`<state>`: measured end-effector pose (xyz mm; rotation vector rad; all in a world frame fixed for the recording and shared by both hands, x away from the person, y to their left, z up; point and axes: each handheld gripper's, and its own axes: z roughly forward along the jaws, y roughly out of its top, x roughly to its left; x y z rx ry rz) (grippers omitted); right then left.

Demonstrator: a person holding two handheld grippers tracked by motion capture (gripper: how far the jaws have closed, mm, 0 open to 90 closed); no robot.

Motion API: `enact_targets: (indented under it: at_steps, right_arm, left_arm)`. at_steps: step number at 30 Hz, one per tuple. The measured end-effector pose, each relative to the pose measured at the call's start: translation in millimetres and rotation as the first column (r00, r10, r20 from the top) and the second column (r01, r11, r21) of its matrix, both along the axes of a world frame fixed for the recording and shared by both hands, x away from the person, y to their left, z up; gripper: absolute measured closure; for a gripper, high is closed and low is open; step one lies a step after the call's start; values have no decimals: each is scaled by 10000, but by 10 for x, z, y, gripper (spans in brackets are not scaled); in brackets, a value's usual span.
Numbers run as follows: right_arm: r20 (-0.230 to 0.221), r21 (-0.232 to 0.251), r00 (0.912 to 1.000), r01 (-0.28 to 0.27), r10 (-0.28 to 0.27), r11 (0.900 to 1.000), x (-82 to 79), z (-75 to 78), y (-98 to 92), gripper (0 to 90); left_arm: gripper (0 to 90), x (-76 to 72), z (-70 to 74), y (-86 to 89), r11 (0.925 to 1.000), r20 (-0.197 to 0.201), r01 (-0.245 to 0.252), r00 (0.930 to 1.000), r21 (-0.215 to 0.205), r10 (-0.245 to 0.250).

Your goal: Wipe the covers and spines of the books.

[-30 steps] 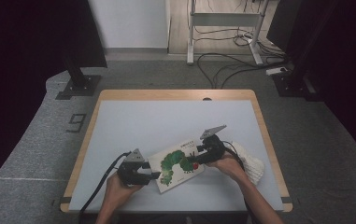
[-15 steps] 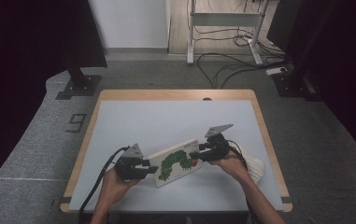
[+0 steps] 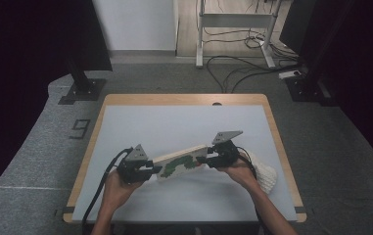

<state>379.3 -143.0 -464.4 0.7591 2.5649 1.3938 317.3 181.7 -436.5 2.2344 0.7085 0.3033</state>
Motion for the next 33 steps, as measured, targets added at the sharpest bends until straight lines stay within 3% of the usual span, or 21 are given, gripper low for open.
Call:
enact_targets:
  at_steps: [6, 11, 14, 19, 33]
  right_arm:
    - [607, -86, 9980, 179, -174, 9998, -15, 19, 63, 537]
    - [483, -224, 9987, 159, -149, 9996, -4, -38, 99, 540]
    - [474, -223, 9987, 173, -162, 9996, -7, -52, 110, 542]
    - [544, -314, 9982, 274, -256, 9991, -5, -44, 134, 539]
    - [851, -416, 9961, 254, -217, 9988, -38, 2, 163, 476]
  left_arm:
    - [653, 52, -23, -6, 9978, 445, -448, 9981, 498, 426]
    - [634, 71, -72, -28, 9947, 671, -642, 9960, 801, 588]
    - [619, 85, -109, -15, 9945, 657, -792, 9950, 683, 747]
    - [605, 102, -150, 21, 9959, 601, -889, 9943, 144, 879]
    - [581, 112, -167, 25, 9968, 631, -775, 9949, -177, 784]
